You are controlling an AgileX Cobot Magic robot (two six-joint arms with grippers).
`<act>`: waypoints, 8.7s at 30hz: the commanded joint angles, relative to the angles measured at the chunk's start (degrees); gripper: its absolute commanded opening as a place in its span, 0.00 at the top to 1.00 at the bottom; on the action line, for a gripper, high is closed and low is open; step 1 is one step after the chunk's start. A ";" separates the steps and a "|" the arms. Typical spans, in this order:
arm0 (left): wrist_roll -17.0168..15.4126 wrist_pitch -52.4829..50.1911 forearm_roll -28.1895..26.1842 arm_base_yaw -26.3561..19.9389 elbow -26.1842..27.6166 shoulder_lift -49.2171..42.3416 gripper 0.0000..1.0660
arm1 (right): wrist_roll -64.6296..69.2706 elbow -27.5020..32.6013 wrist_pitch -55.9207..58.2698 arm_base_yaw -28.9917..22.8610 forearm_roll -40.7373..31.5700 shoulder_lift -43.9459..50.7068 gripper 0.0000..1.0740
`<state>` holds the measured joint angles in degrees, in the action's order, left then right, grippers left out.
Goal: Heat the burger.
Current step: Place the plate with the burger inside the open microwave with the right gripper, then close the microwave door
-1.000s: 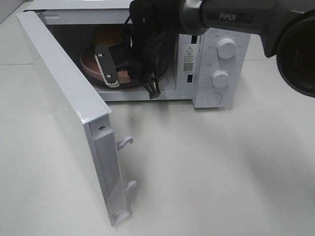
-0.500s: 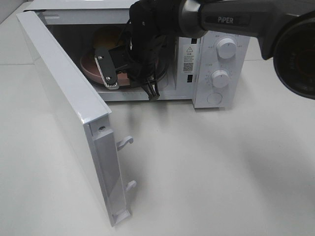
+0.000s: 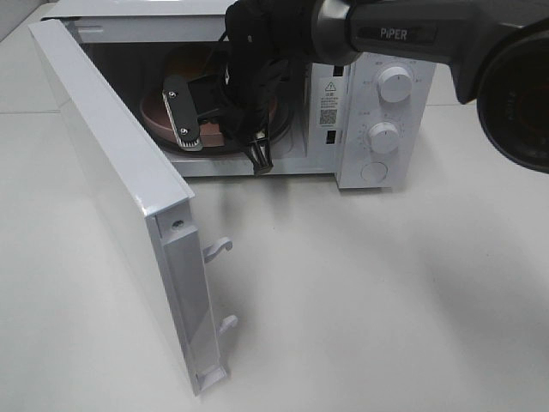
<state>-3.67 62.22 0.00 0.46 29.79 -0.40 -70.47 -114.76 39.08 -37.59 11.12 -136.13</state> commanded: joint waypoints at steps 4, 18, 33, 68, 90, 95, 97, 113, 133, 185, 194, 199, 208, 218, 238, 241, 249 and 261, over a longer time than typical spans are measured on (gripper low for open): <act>0.00 -0.86 -0.63 0.23 -0.23 -0.17 0.04 | 3.72 -0.97 -1.95 0.29 0.23 0.92 0.80; 0.00 -0.86 -0.63 0.23 -0.23 -0.17 0.04 | 7.56 -0.97 -0.63 0.29 -0.29 0.92 0.42; 0.00 -0.86 -0.63 0.23 -0.23 -0.17 0.04 | 7.73 -0.97 0.57 0.29 -2.81 1.66 0.29; 0.00 -0.86 -0.63 0.23 -0.23 -0.17 0.04 | 3.61 -0.40 16.90 1.03 -12.09 4.53 0.29; 0.00 -0.86 -0.63 0.23 -0.23 -0.17 0.04 | 6.88 20.86 15.93 1.55 -11.12 21.26 0.29; 0.00 -0.86 -0.63 0.23 -0.23 -0.17 0.04 | 12.72 27.67 15.64 1.55 -9.85 28.19 0.28; 0.00 -0.86 -0.63 0.23 -0.23 -0.17 0.04 | 14.27 30.54 15.53 1.55 -9.85 30.94 0.28; 0.00 -0.86 -0.63 0.23 -0.23 -0.17 0.04 | 43.09 45.95 20.80 4.13 -9.85 52.54 0.29; 0.00 -0.86 -0.63 0.23 -0.23 -0.17 0.04 | 74.20 57.58 11.17 35.24 -7.10 58.50 0.29; 0.00 -0.86 -0.63 0.23 -0.23 -0.17 0.04 | 68.35 86.80 16.16 39.02 -14.21 137.28 0.29; 0.00 -0.86 -0.63 0.23 -0.23 -0.17 0.04 | 67.72 86.80 16.16 38.85 -14.67 138.08 0.29; 0.00 -0.86 -0.63 0.23 -0.23 -0.17 0.04 | 67.61 86.80 16.16 38.85 -14.78 138.08 0.29; 0.00 -0.86 -0.63 0.23 -0.23 -0.17 0.04 | 68.47 86.80 16.16 38.85 -13.92 138.08 0.21; 0.00 -0.86 -0.63 0.23 -0.23 -0.17 0.04 | 70.47 86.80 16.10 38.85 -10.54 138.08 0.09; 0.00 -0.86 -0.63 0.23 -0.23 -0.17 0.04 | 70.47 86.80 16.10 38.85 -10.54 138.08 0.59; 0.00 -0.86 -0.63 0.23 -0.23 -0.17 0.04 | 70.47 86.80 16.10 38.85 -10.54 138.08 0.63; 0.00 -0.86 -0.63 0.23 -0.23 -0.17 0.04 | 70.47 86.80 16.10 38.85 -10.54 138.08 0.65; 0.63 -12.49 0.00 0.23 0.57 2.58 0.13 | 70.47 86.80 16.10 38.85 -10.54 138.08 0.65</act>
<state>-3.21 53.63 0.00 0.46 30.71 1.20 0.00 -28.02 55.63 1.03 0.34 0.23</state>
